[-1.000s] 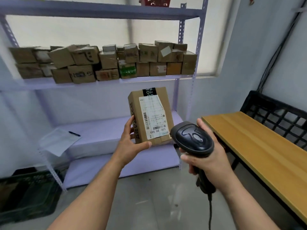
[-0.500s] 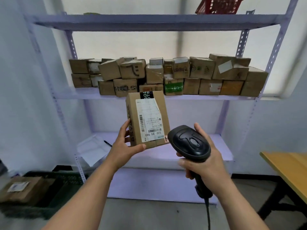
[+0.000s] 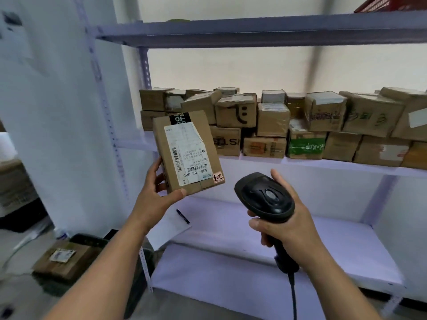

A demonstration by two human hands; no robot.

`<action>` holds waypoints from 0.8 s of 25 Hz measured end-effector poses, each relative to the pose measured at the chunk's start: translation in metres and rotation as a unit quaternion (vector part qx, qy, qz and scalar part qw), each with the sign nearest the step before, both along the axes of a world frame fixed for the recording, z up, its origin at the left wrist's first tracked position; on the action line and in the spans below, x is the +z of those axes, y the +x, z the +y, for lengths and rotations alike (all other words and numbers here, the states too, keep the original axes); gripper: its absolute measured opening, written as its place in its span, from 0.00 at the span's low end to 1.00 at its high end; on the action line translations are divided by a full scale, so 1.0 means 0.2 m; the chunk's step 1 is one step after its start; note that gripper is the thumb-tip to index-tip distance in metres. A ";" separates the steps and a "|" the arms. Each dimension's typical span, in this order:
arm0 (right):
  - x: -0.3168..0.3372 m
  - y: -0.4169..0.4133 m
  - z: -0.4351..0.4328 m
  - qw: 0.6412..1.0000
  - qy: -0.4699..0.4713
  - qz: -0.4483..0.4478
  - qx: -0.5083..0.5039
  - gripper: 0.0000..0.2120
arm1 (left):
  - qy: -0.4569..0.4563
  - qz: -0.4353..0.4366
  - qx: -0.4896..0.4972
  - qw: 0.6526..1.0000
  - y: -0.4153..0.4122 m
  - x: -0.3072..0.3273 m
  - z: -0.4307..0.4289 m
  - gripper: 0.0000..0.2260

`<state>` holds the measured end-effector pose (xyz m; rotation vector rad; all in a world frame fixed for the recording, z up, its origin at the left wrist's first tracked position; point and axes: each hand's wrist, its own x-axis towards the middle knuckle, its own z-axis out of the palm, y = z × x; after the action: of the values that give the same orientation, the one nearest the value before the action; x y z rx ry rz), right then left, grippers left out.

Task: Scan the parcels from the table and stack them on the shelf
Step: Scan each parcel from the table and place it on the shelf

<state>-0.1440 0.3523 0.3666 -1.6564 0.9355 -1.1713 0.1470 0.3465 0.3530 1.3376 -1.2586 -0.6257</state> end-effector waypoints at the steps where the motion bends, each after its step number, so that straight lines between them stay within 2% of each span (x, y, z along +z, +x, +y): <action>1: 0.00 0.08 -0.05 1.000 -0.001 0.001 0.005 0.48 | -0.005 0.003 0.010 1.000 0.10 0.01 -0.04 0.45; 7: 0.04 0.57 -0.28 1.000 -0.003 0.007 -0.018 0.48 | -0.003 0.017 -0.001 1.000 0.65 0.14 -0.39 0.43; 12: 0.06 0.88 -0.46 0.999 0.000 0.006 -0.045 0.49 | 0.011 0.009 0.004 1.000 0.98 0.22 -0.73 0.35; 18: 0.02 1.10 -0.58 0.995 0.010 0.010 -0.098 0.49 | 0.061 -0.031 -0.063 0.996 1.13 0.26 -1.07 0.43; 20: 0.02 1.13 -0.59 0.994 0.016 0.013 -0.111 0.49 | 0.069 -0.053 -0.080 0.993 1.13 0.23 -1.17 0.34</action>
<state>0.0829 0.2335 0.3710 -1.5748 1.1725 -1.2768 0.3730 0.1128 0.3999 1.4078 -1.4398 -0.7754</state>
